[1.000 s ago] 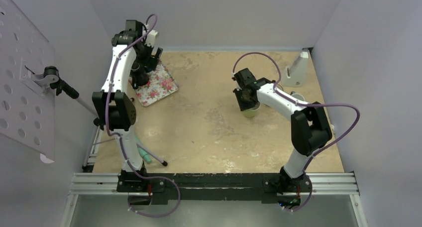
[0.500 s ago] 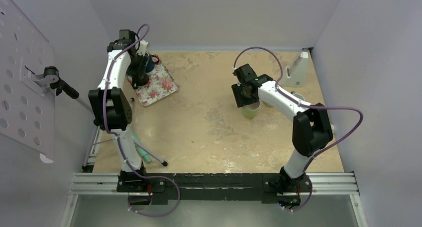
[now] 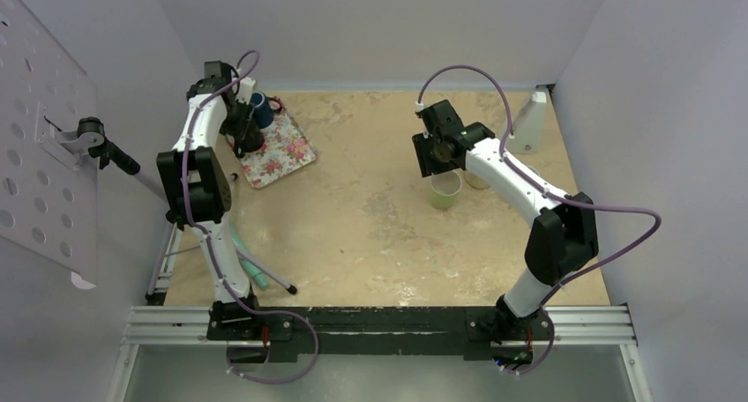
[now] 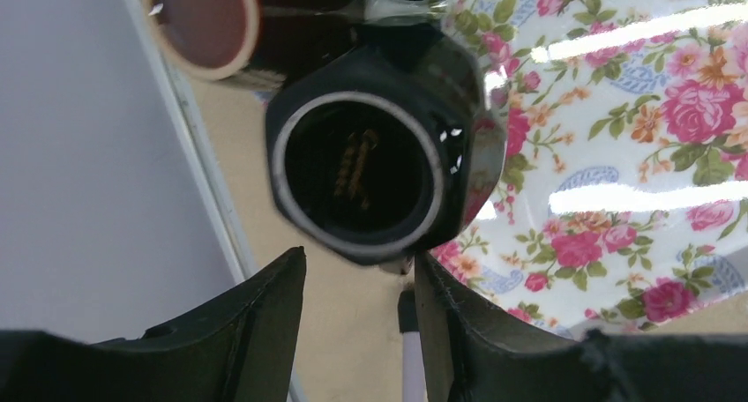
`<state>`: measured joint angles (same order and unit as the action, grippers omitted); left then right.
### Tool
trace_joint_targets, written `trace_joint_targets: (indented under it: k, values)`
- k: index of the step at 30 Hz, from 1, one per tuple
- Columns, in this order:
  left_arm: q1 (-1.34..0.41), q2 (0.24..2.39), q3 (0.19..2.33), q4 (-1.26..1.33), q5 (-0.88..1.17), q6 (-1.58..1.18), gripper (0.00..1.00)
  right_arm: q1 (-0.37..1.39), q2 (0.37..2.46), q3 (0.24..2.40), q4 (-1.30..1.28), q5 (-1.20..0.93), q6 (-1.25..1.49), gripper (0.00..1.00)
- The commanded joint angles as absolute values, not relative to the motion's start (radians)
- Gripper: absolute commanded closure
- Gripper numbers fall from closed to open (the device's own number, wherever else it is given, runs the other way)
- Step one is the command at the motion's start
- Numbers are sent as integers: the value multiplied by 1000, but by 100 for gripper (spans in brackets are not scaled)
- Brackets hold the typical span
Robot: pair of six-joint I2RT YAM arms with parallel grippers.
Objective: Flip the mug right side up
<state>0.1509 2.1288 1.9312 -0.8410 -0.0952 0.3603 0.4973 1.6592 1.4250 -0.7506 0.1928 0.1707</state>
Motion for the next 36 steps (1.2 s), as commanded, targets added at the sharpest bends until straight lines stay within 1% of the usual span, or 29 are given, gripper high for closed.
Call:
trace_joint_targets:
  k: [1,4,8,10,14,17,22,24,25,27,29,30,31,36]
  values:
    - [150,2180,1961,-804,-25,395,49,500,1631,1488,-786,219,168,49]
    - [149,2154,1910,-786,42,392,53,500,1622,1491,-795,222,169,49]
    - [148,2127,1835,-766,119,386,56,500,1612,1483,-795,225,171,49]
    - [149,2116,1817,-767,129,363,55,501,1612,1485,-797,225,171,49]
    - [149,2124,1815,-741,81,310,49,500,1622,1516,-809,220,160,49]
    - [149,2163,1856,-750,44,272,48,500,1630,1543,-820,226,148,49]
    - [147,2166,1863,-711,61,258,47,500,1634,1537,-821,233,147,49]
    - [147,2167,1863,-701,64,266,49,500,1636,1531,-819,234,149,49]
    - [147,2167,1862,-697,61,272,51,500,1637,1530,-820,235,149,49]
    - [146,2169,1862,-692,62,286,61,501,1639,1534,-825,238,150,49]
    - [147,2169,1864,-695,84,296,78,501,1640,1542,-830,243,150,49]
    - [147,2168,1863,-701,92,301,88,500,1639,1545,-831,246,149,49]
    - [147,2161,1860,-706,98,302,100,501,1636,1547,-833,249,149,49]
    - [149,2091,1794,-747,122,300,100,500,1623,1554,-829,251,152,49]
